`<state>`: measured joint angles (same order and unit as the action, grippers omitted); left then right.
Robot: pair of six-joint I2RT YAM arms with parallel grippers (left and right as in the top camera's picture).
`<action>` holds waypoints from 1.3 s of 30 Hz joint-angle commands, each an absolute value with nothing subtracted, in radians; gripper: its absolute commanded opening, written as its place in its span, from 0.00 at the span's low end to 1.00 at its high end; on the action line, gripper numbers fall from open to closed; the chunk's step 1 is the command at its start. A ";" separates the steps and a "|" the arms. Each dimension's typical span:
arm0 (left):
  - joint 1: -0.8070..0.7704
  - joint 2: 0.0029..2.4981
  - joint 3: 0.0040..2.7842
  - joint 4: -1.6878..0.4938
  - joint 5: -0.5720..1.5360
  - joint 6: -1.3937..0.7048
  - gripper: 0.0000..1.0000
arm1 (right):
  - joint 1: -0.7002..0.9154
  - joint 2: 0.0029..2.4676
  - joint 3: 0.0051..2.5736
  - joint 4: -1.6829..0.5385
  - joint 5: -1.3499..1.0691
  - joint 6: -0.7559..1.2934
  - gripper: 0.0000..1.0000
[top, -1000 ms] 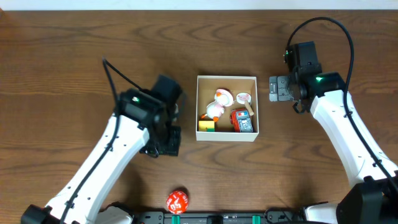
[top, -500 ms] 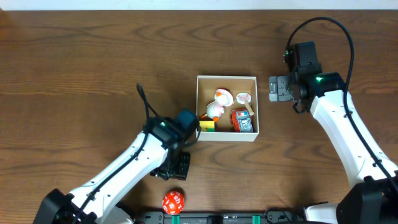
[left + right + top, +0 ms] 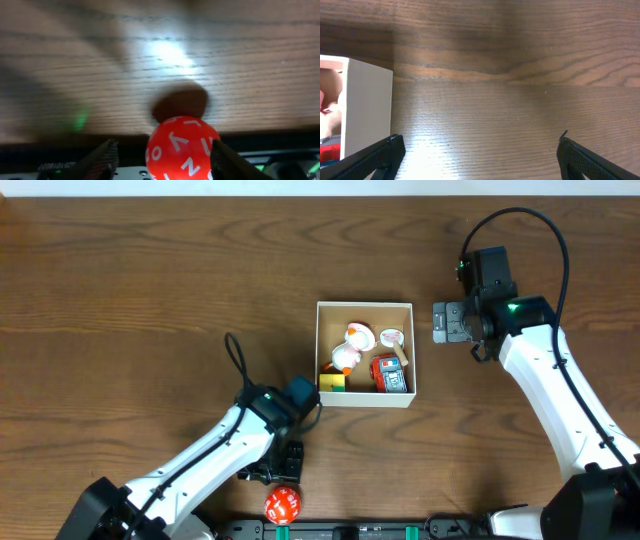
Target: Pack container
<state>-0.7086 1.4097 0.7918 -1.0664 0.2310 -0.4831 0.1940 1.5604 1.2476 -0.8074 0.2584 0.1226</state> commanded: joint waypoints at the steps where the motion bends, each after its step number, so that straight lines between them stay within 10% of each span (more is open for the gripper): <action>1: -0.736 1.402 0.786 -1.056 0.293 -0.495 0.66 | 0.191 1.552 1.253 -0.807 0.261 0.134 0.99; 33: -0.838 1.402 0.660 -0.951 0.334 -0.582 0.82 | 0.191 1.552 1.253 -0.807 0.261 0.134 0.99; 39: -0.838 1.402 0.660 -0.952 0.376 -0.582 0.50 | 0.191 1.552 1.253 -0.807 0.261 0.134 0.99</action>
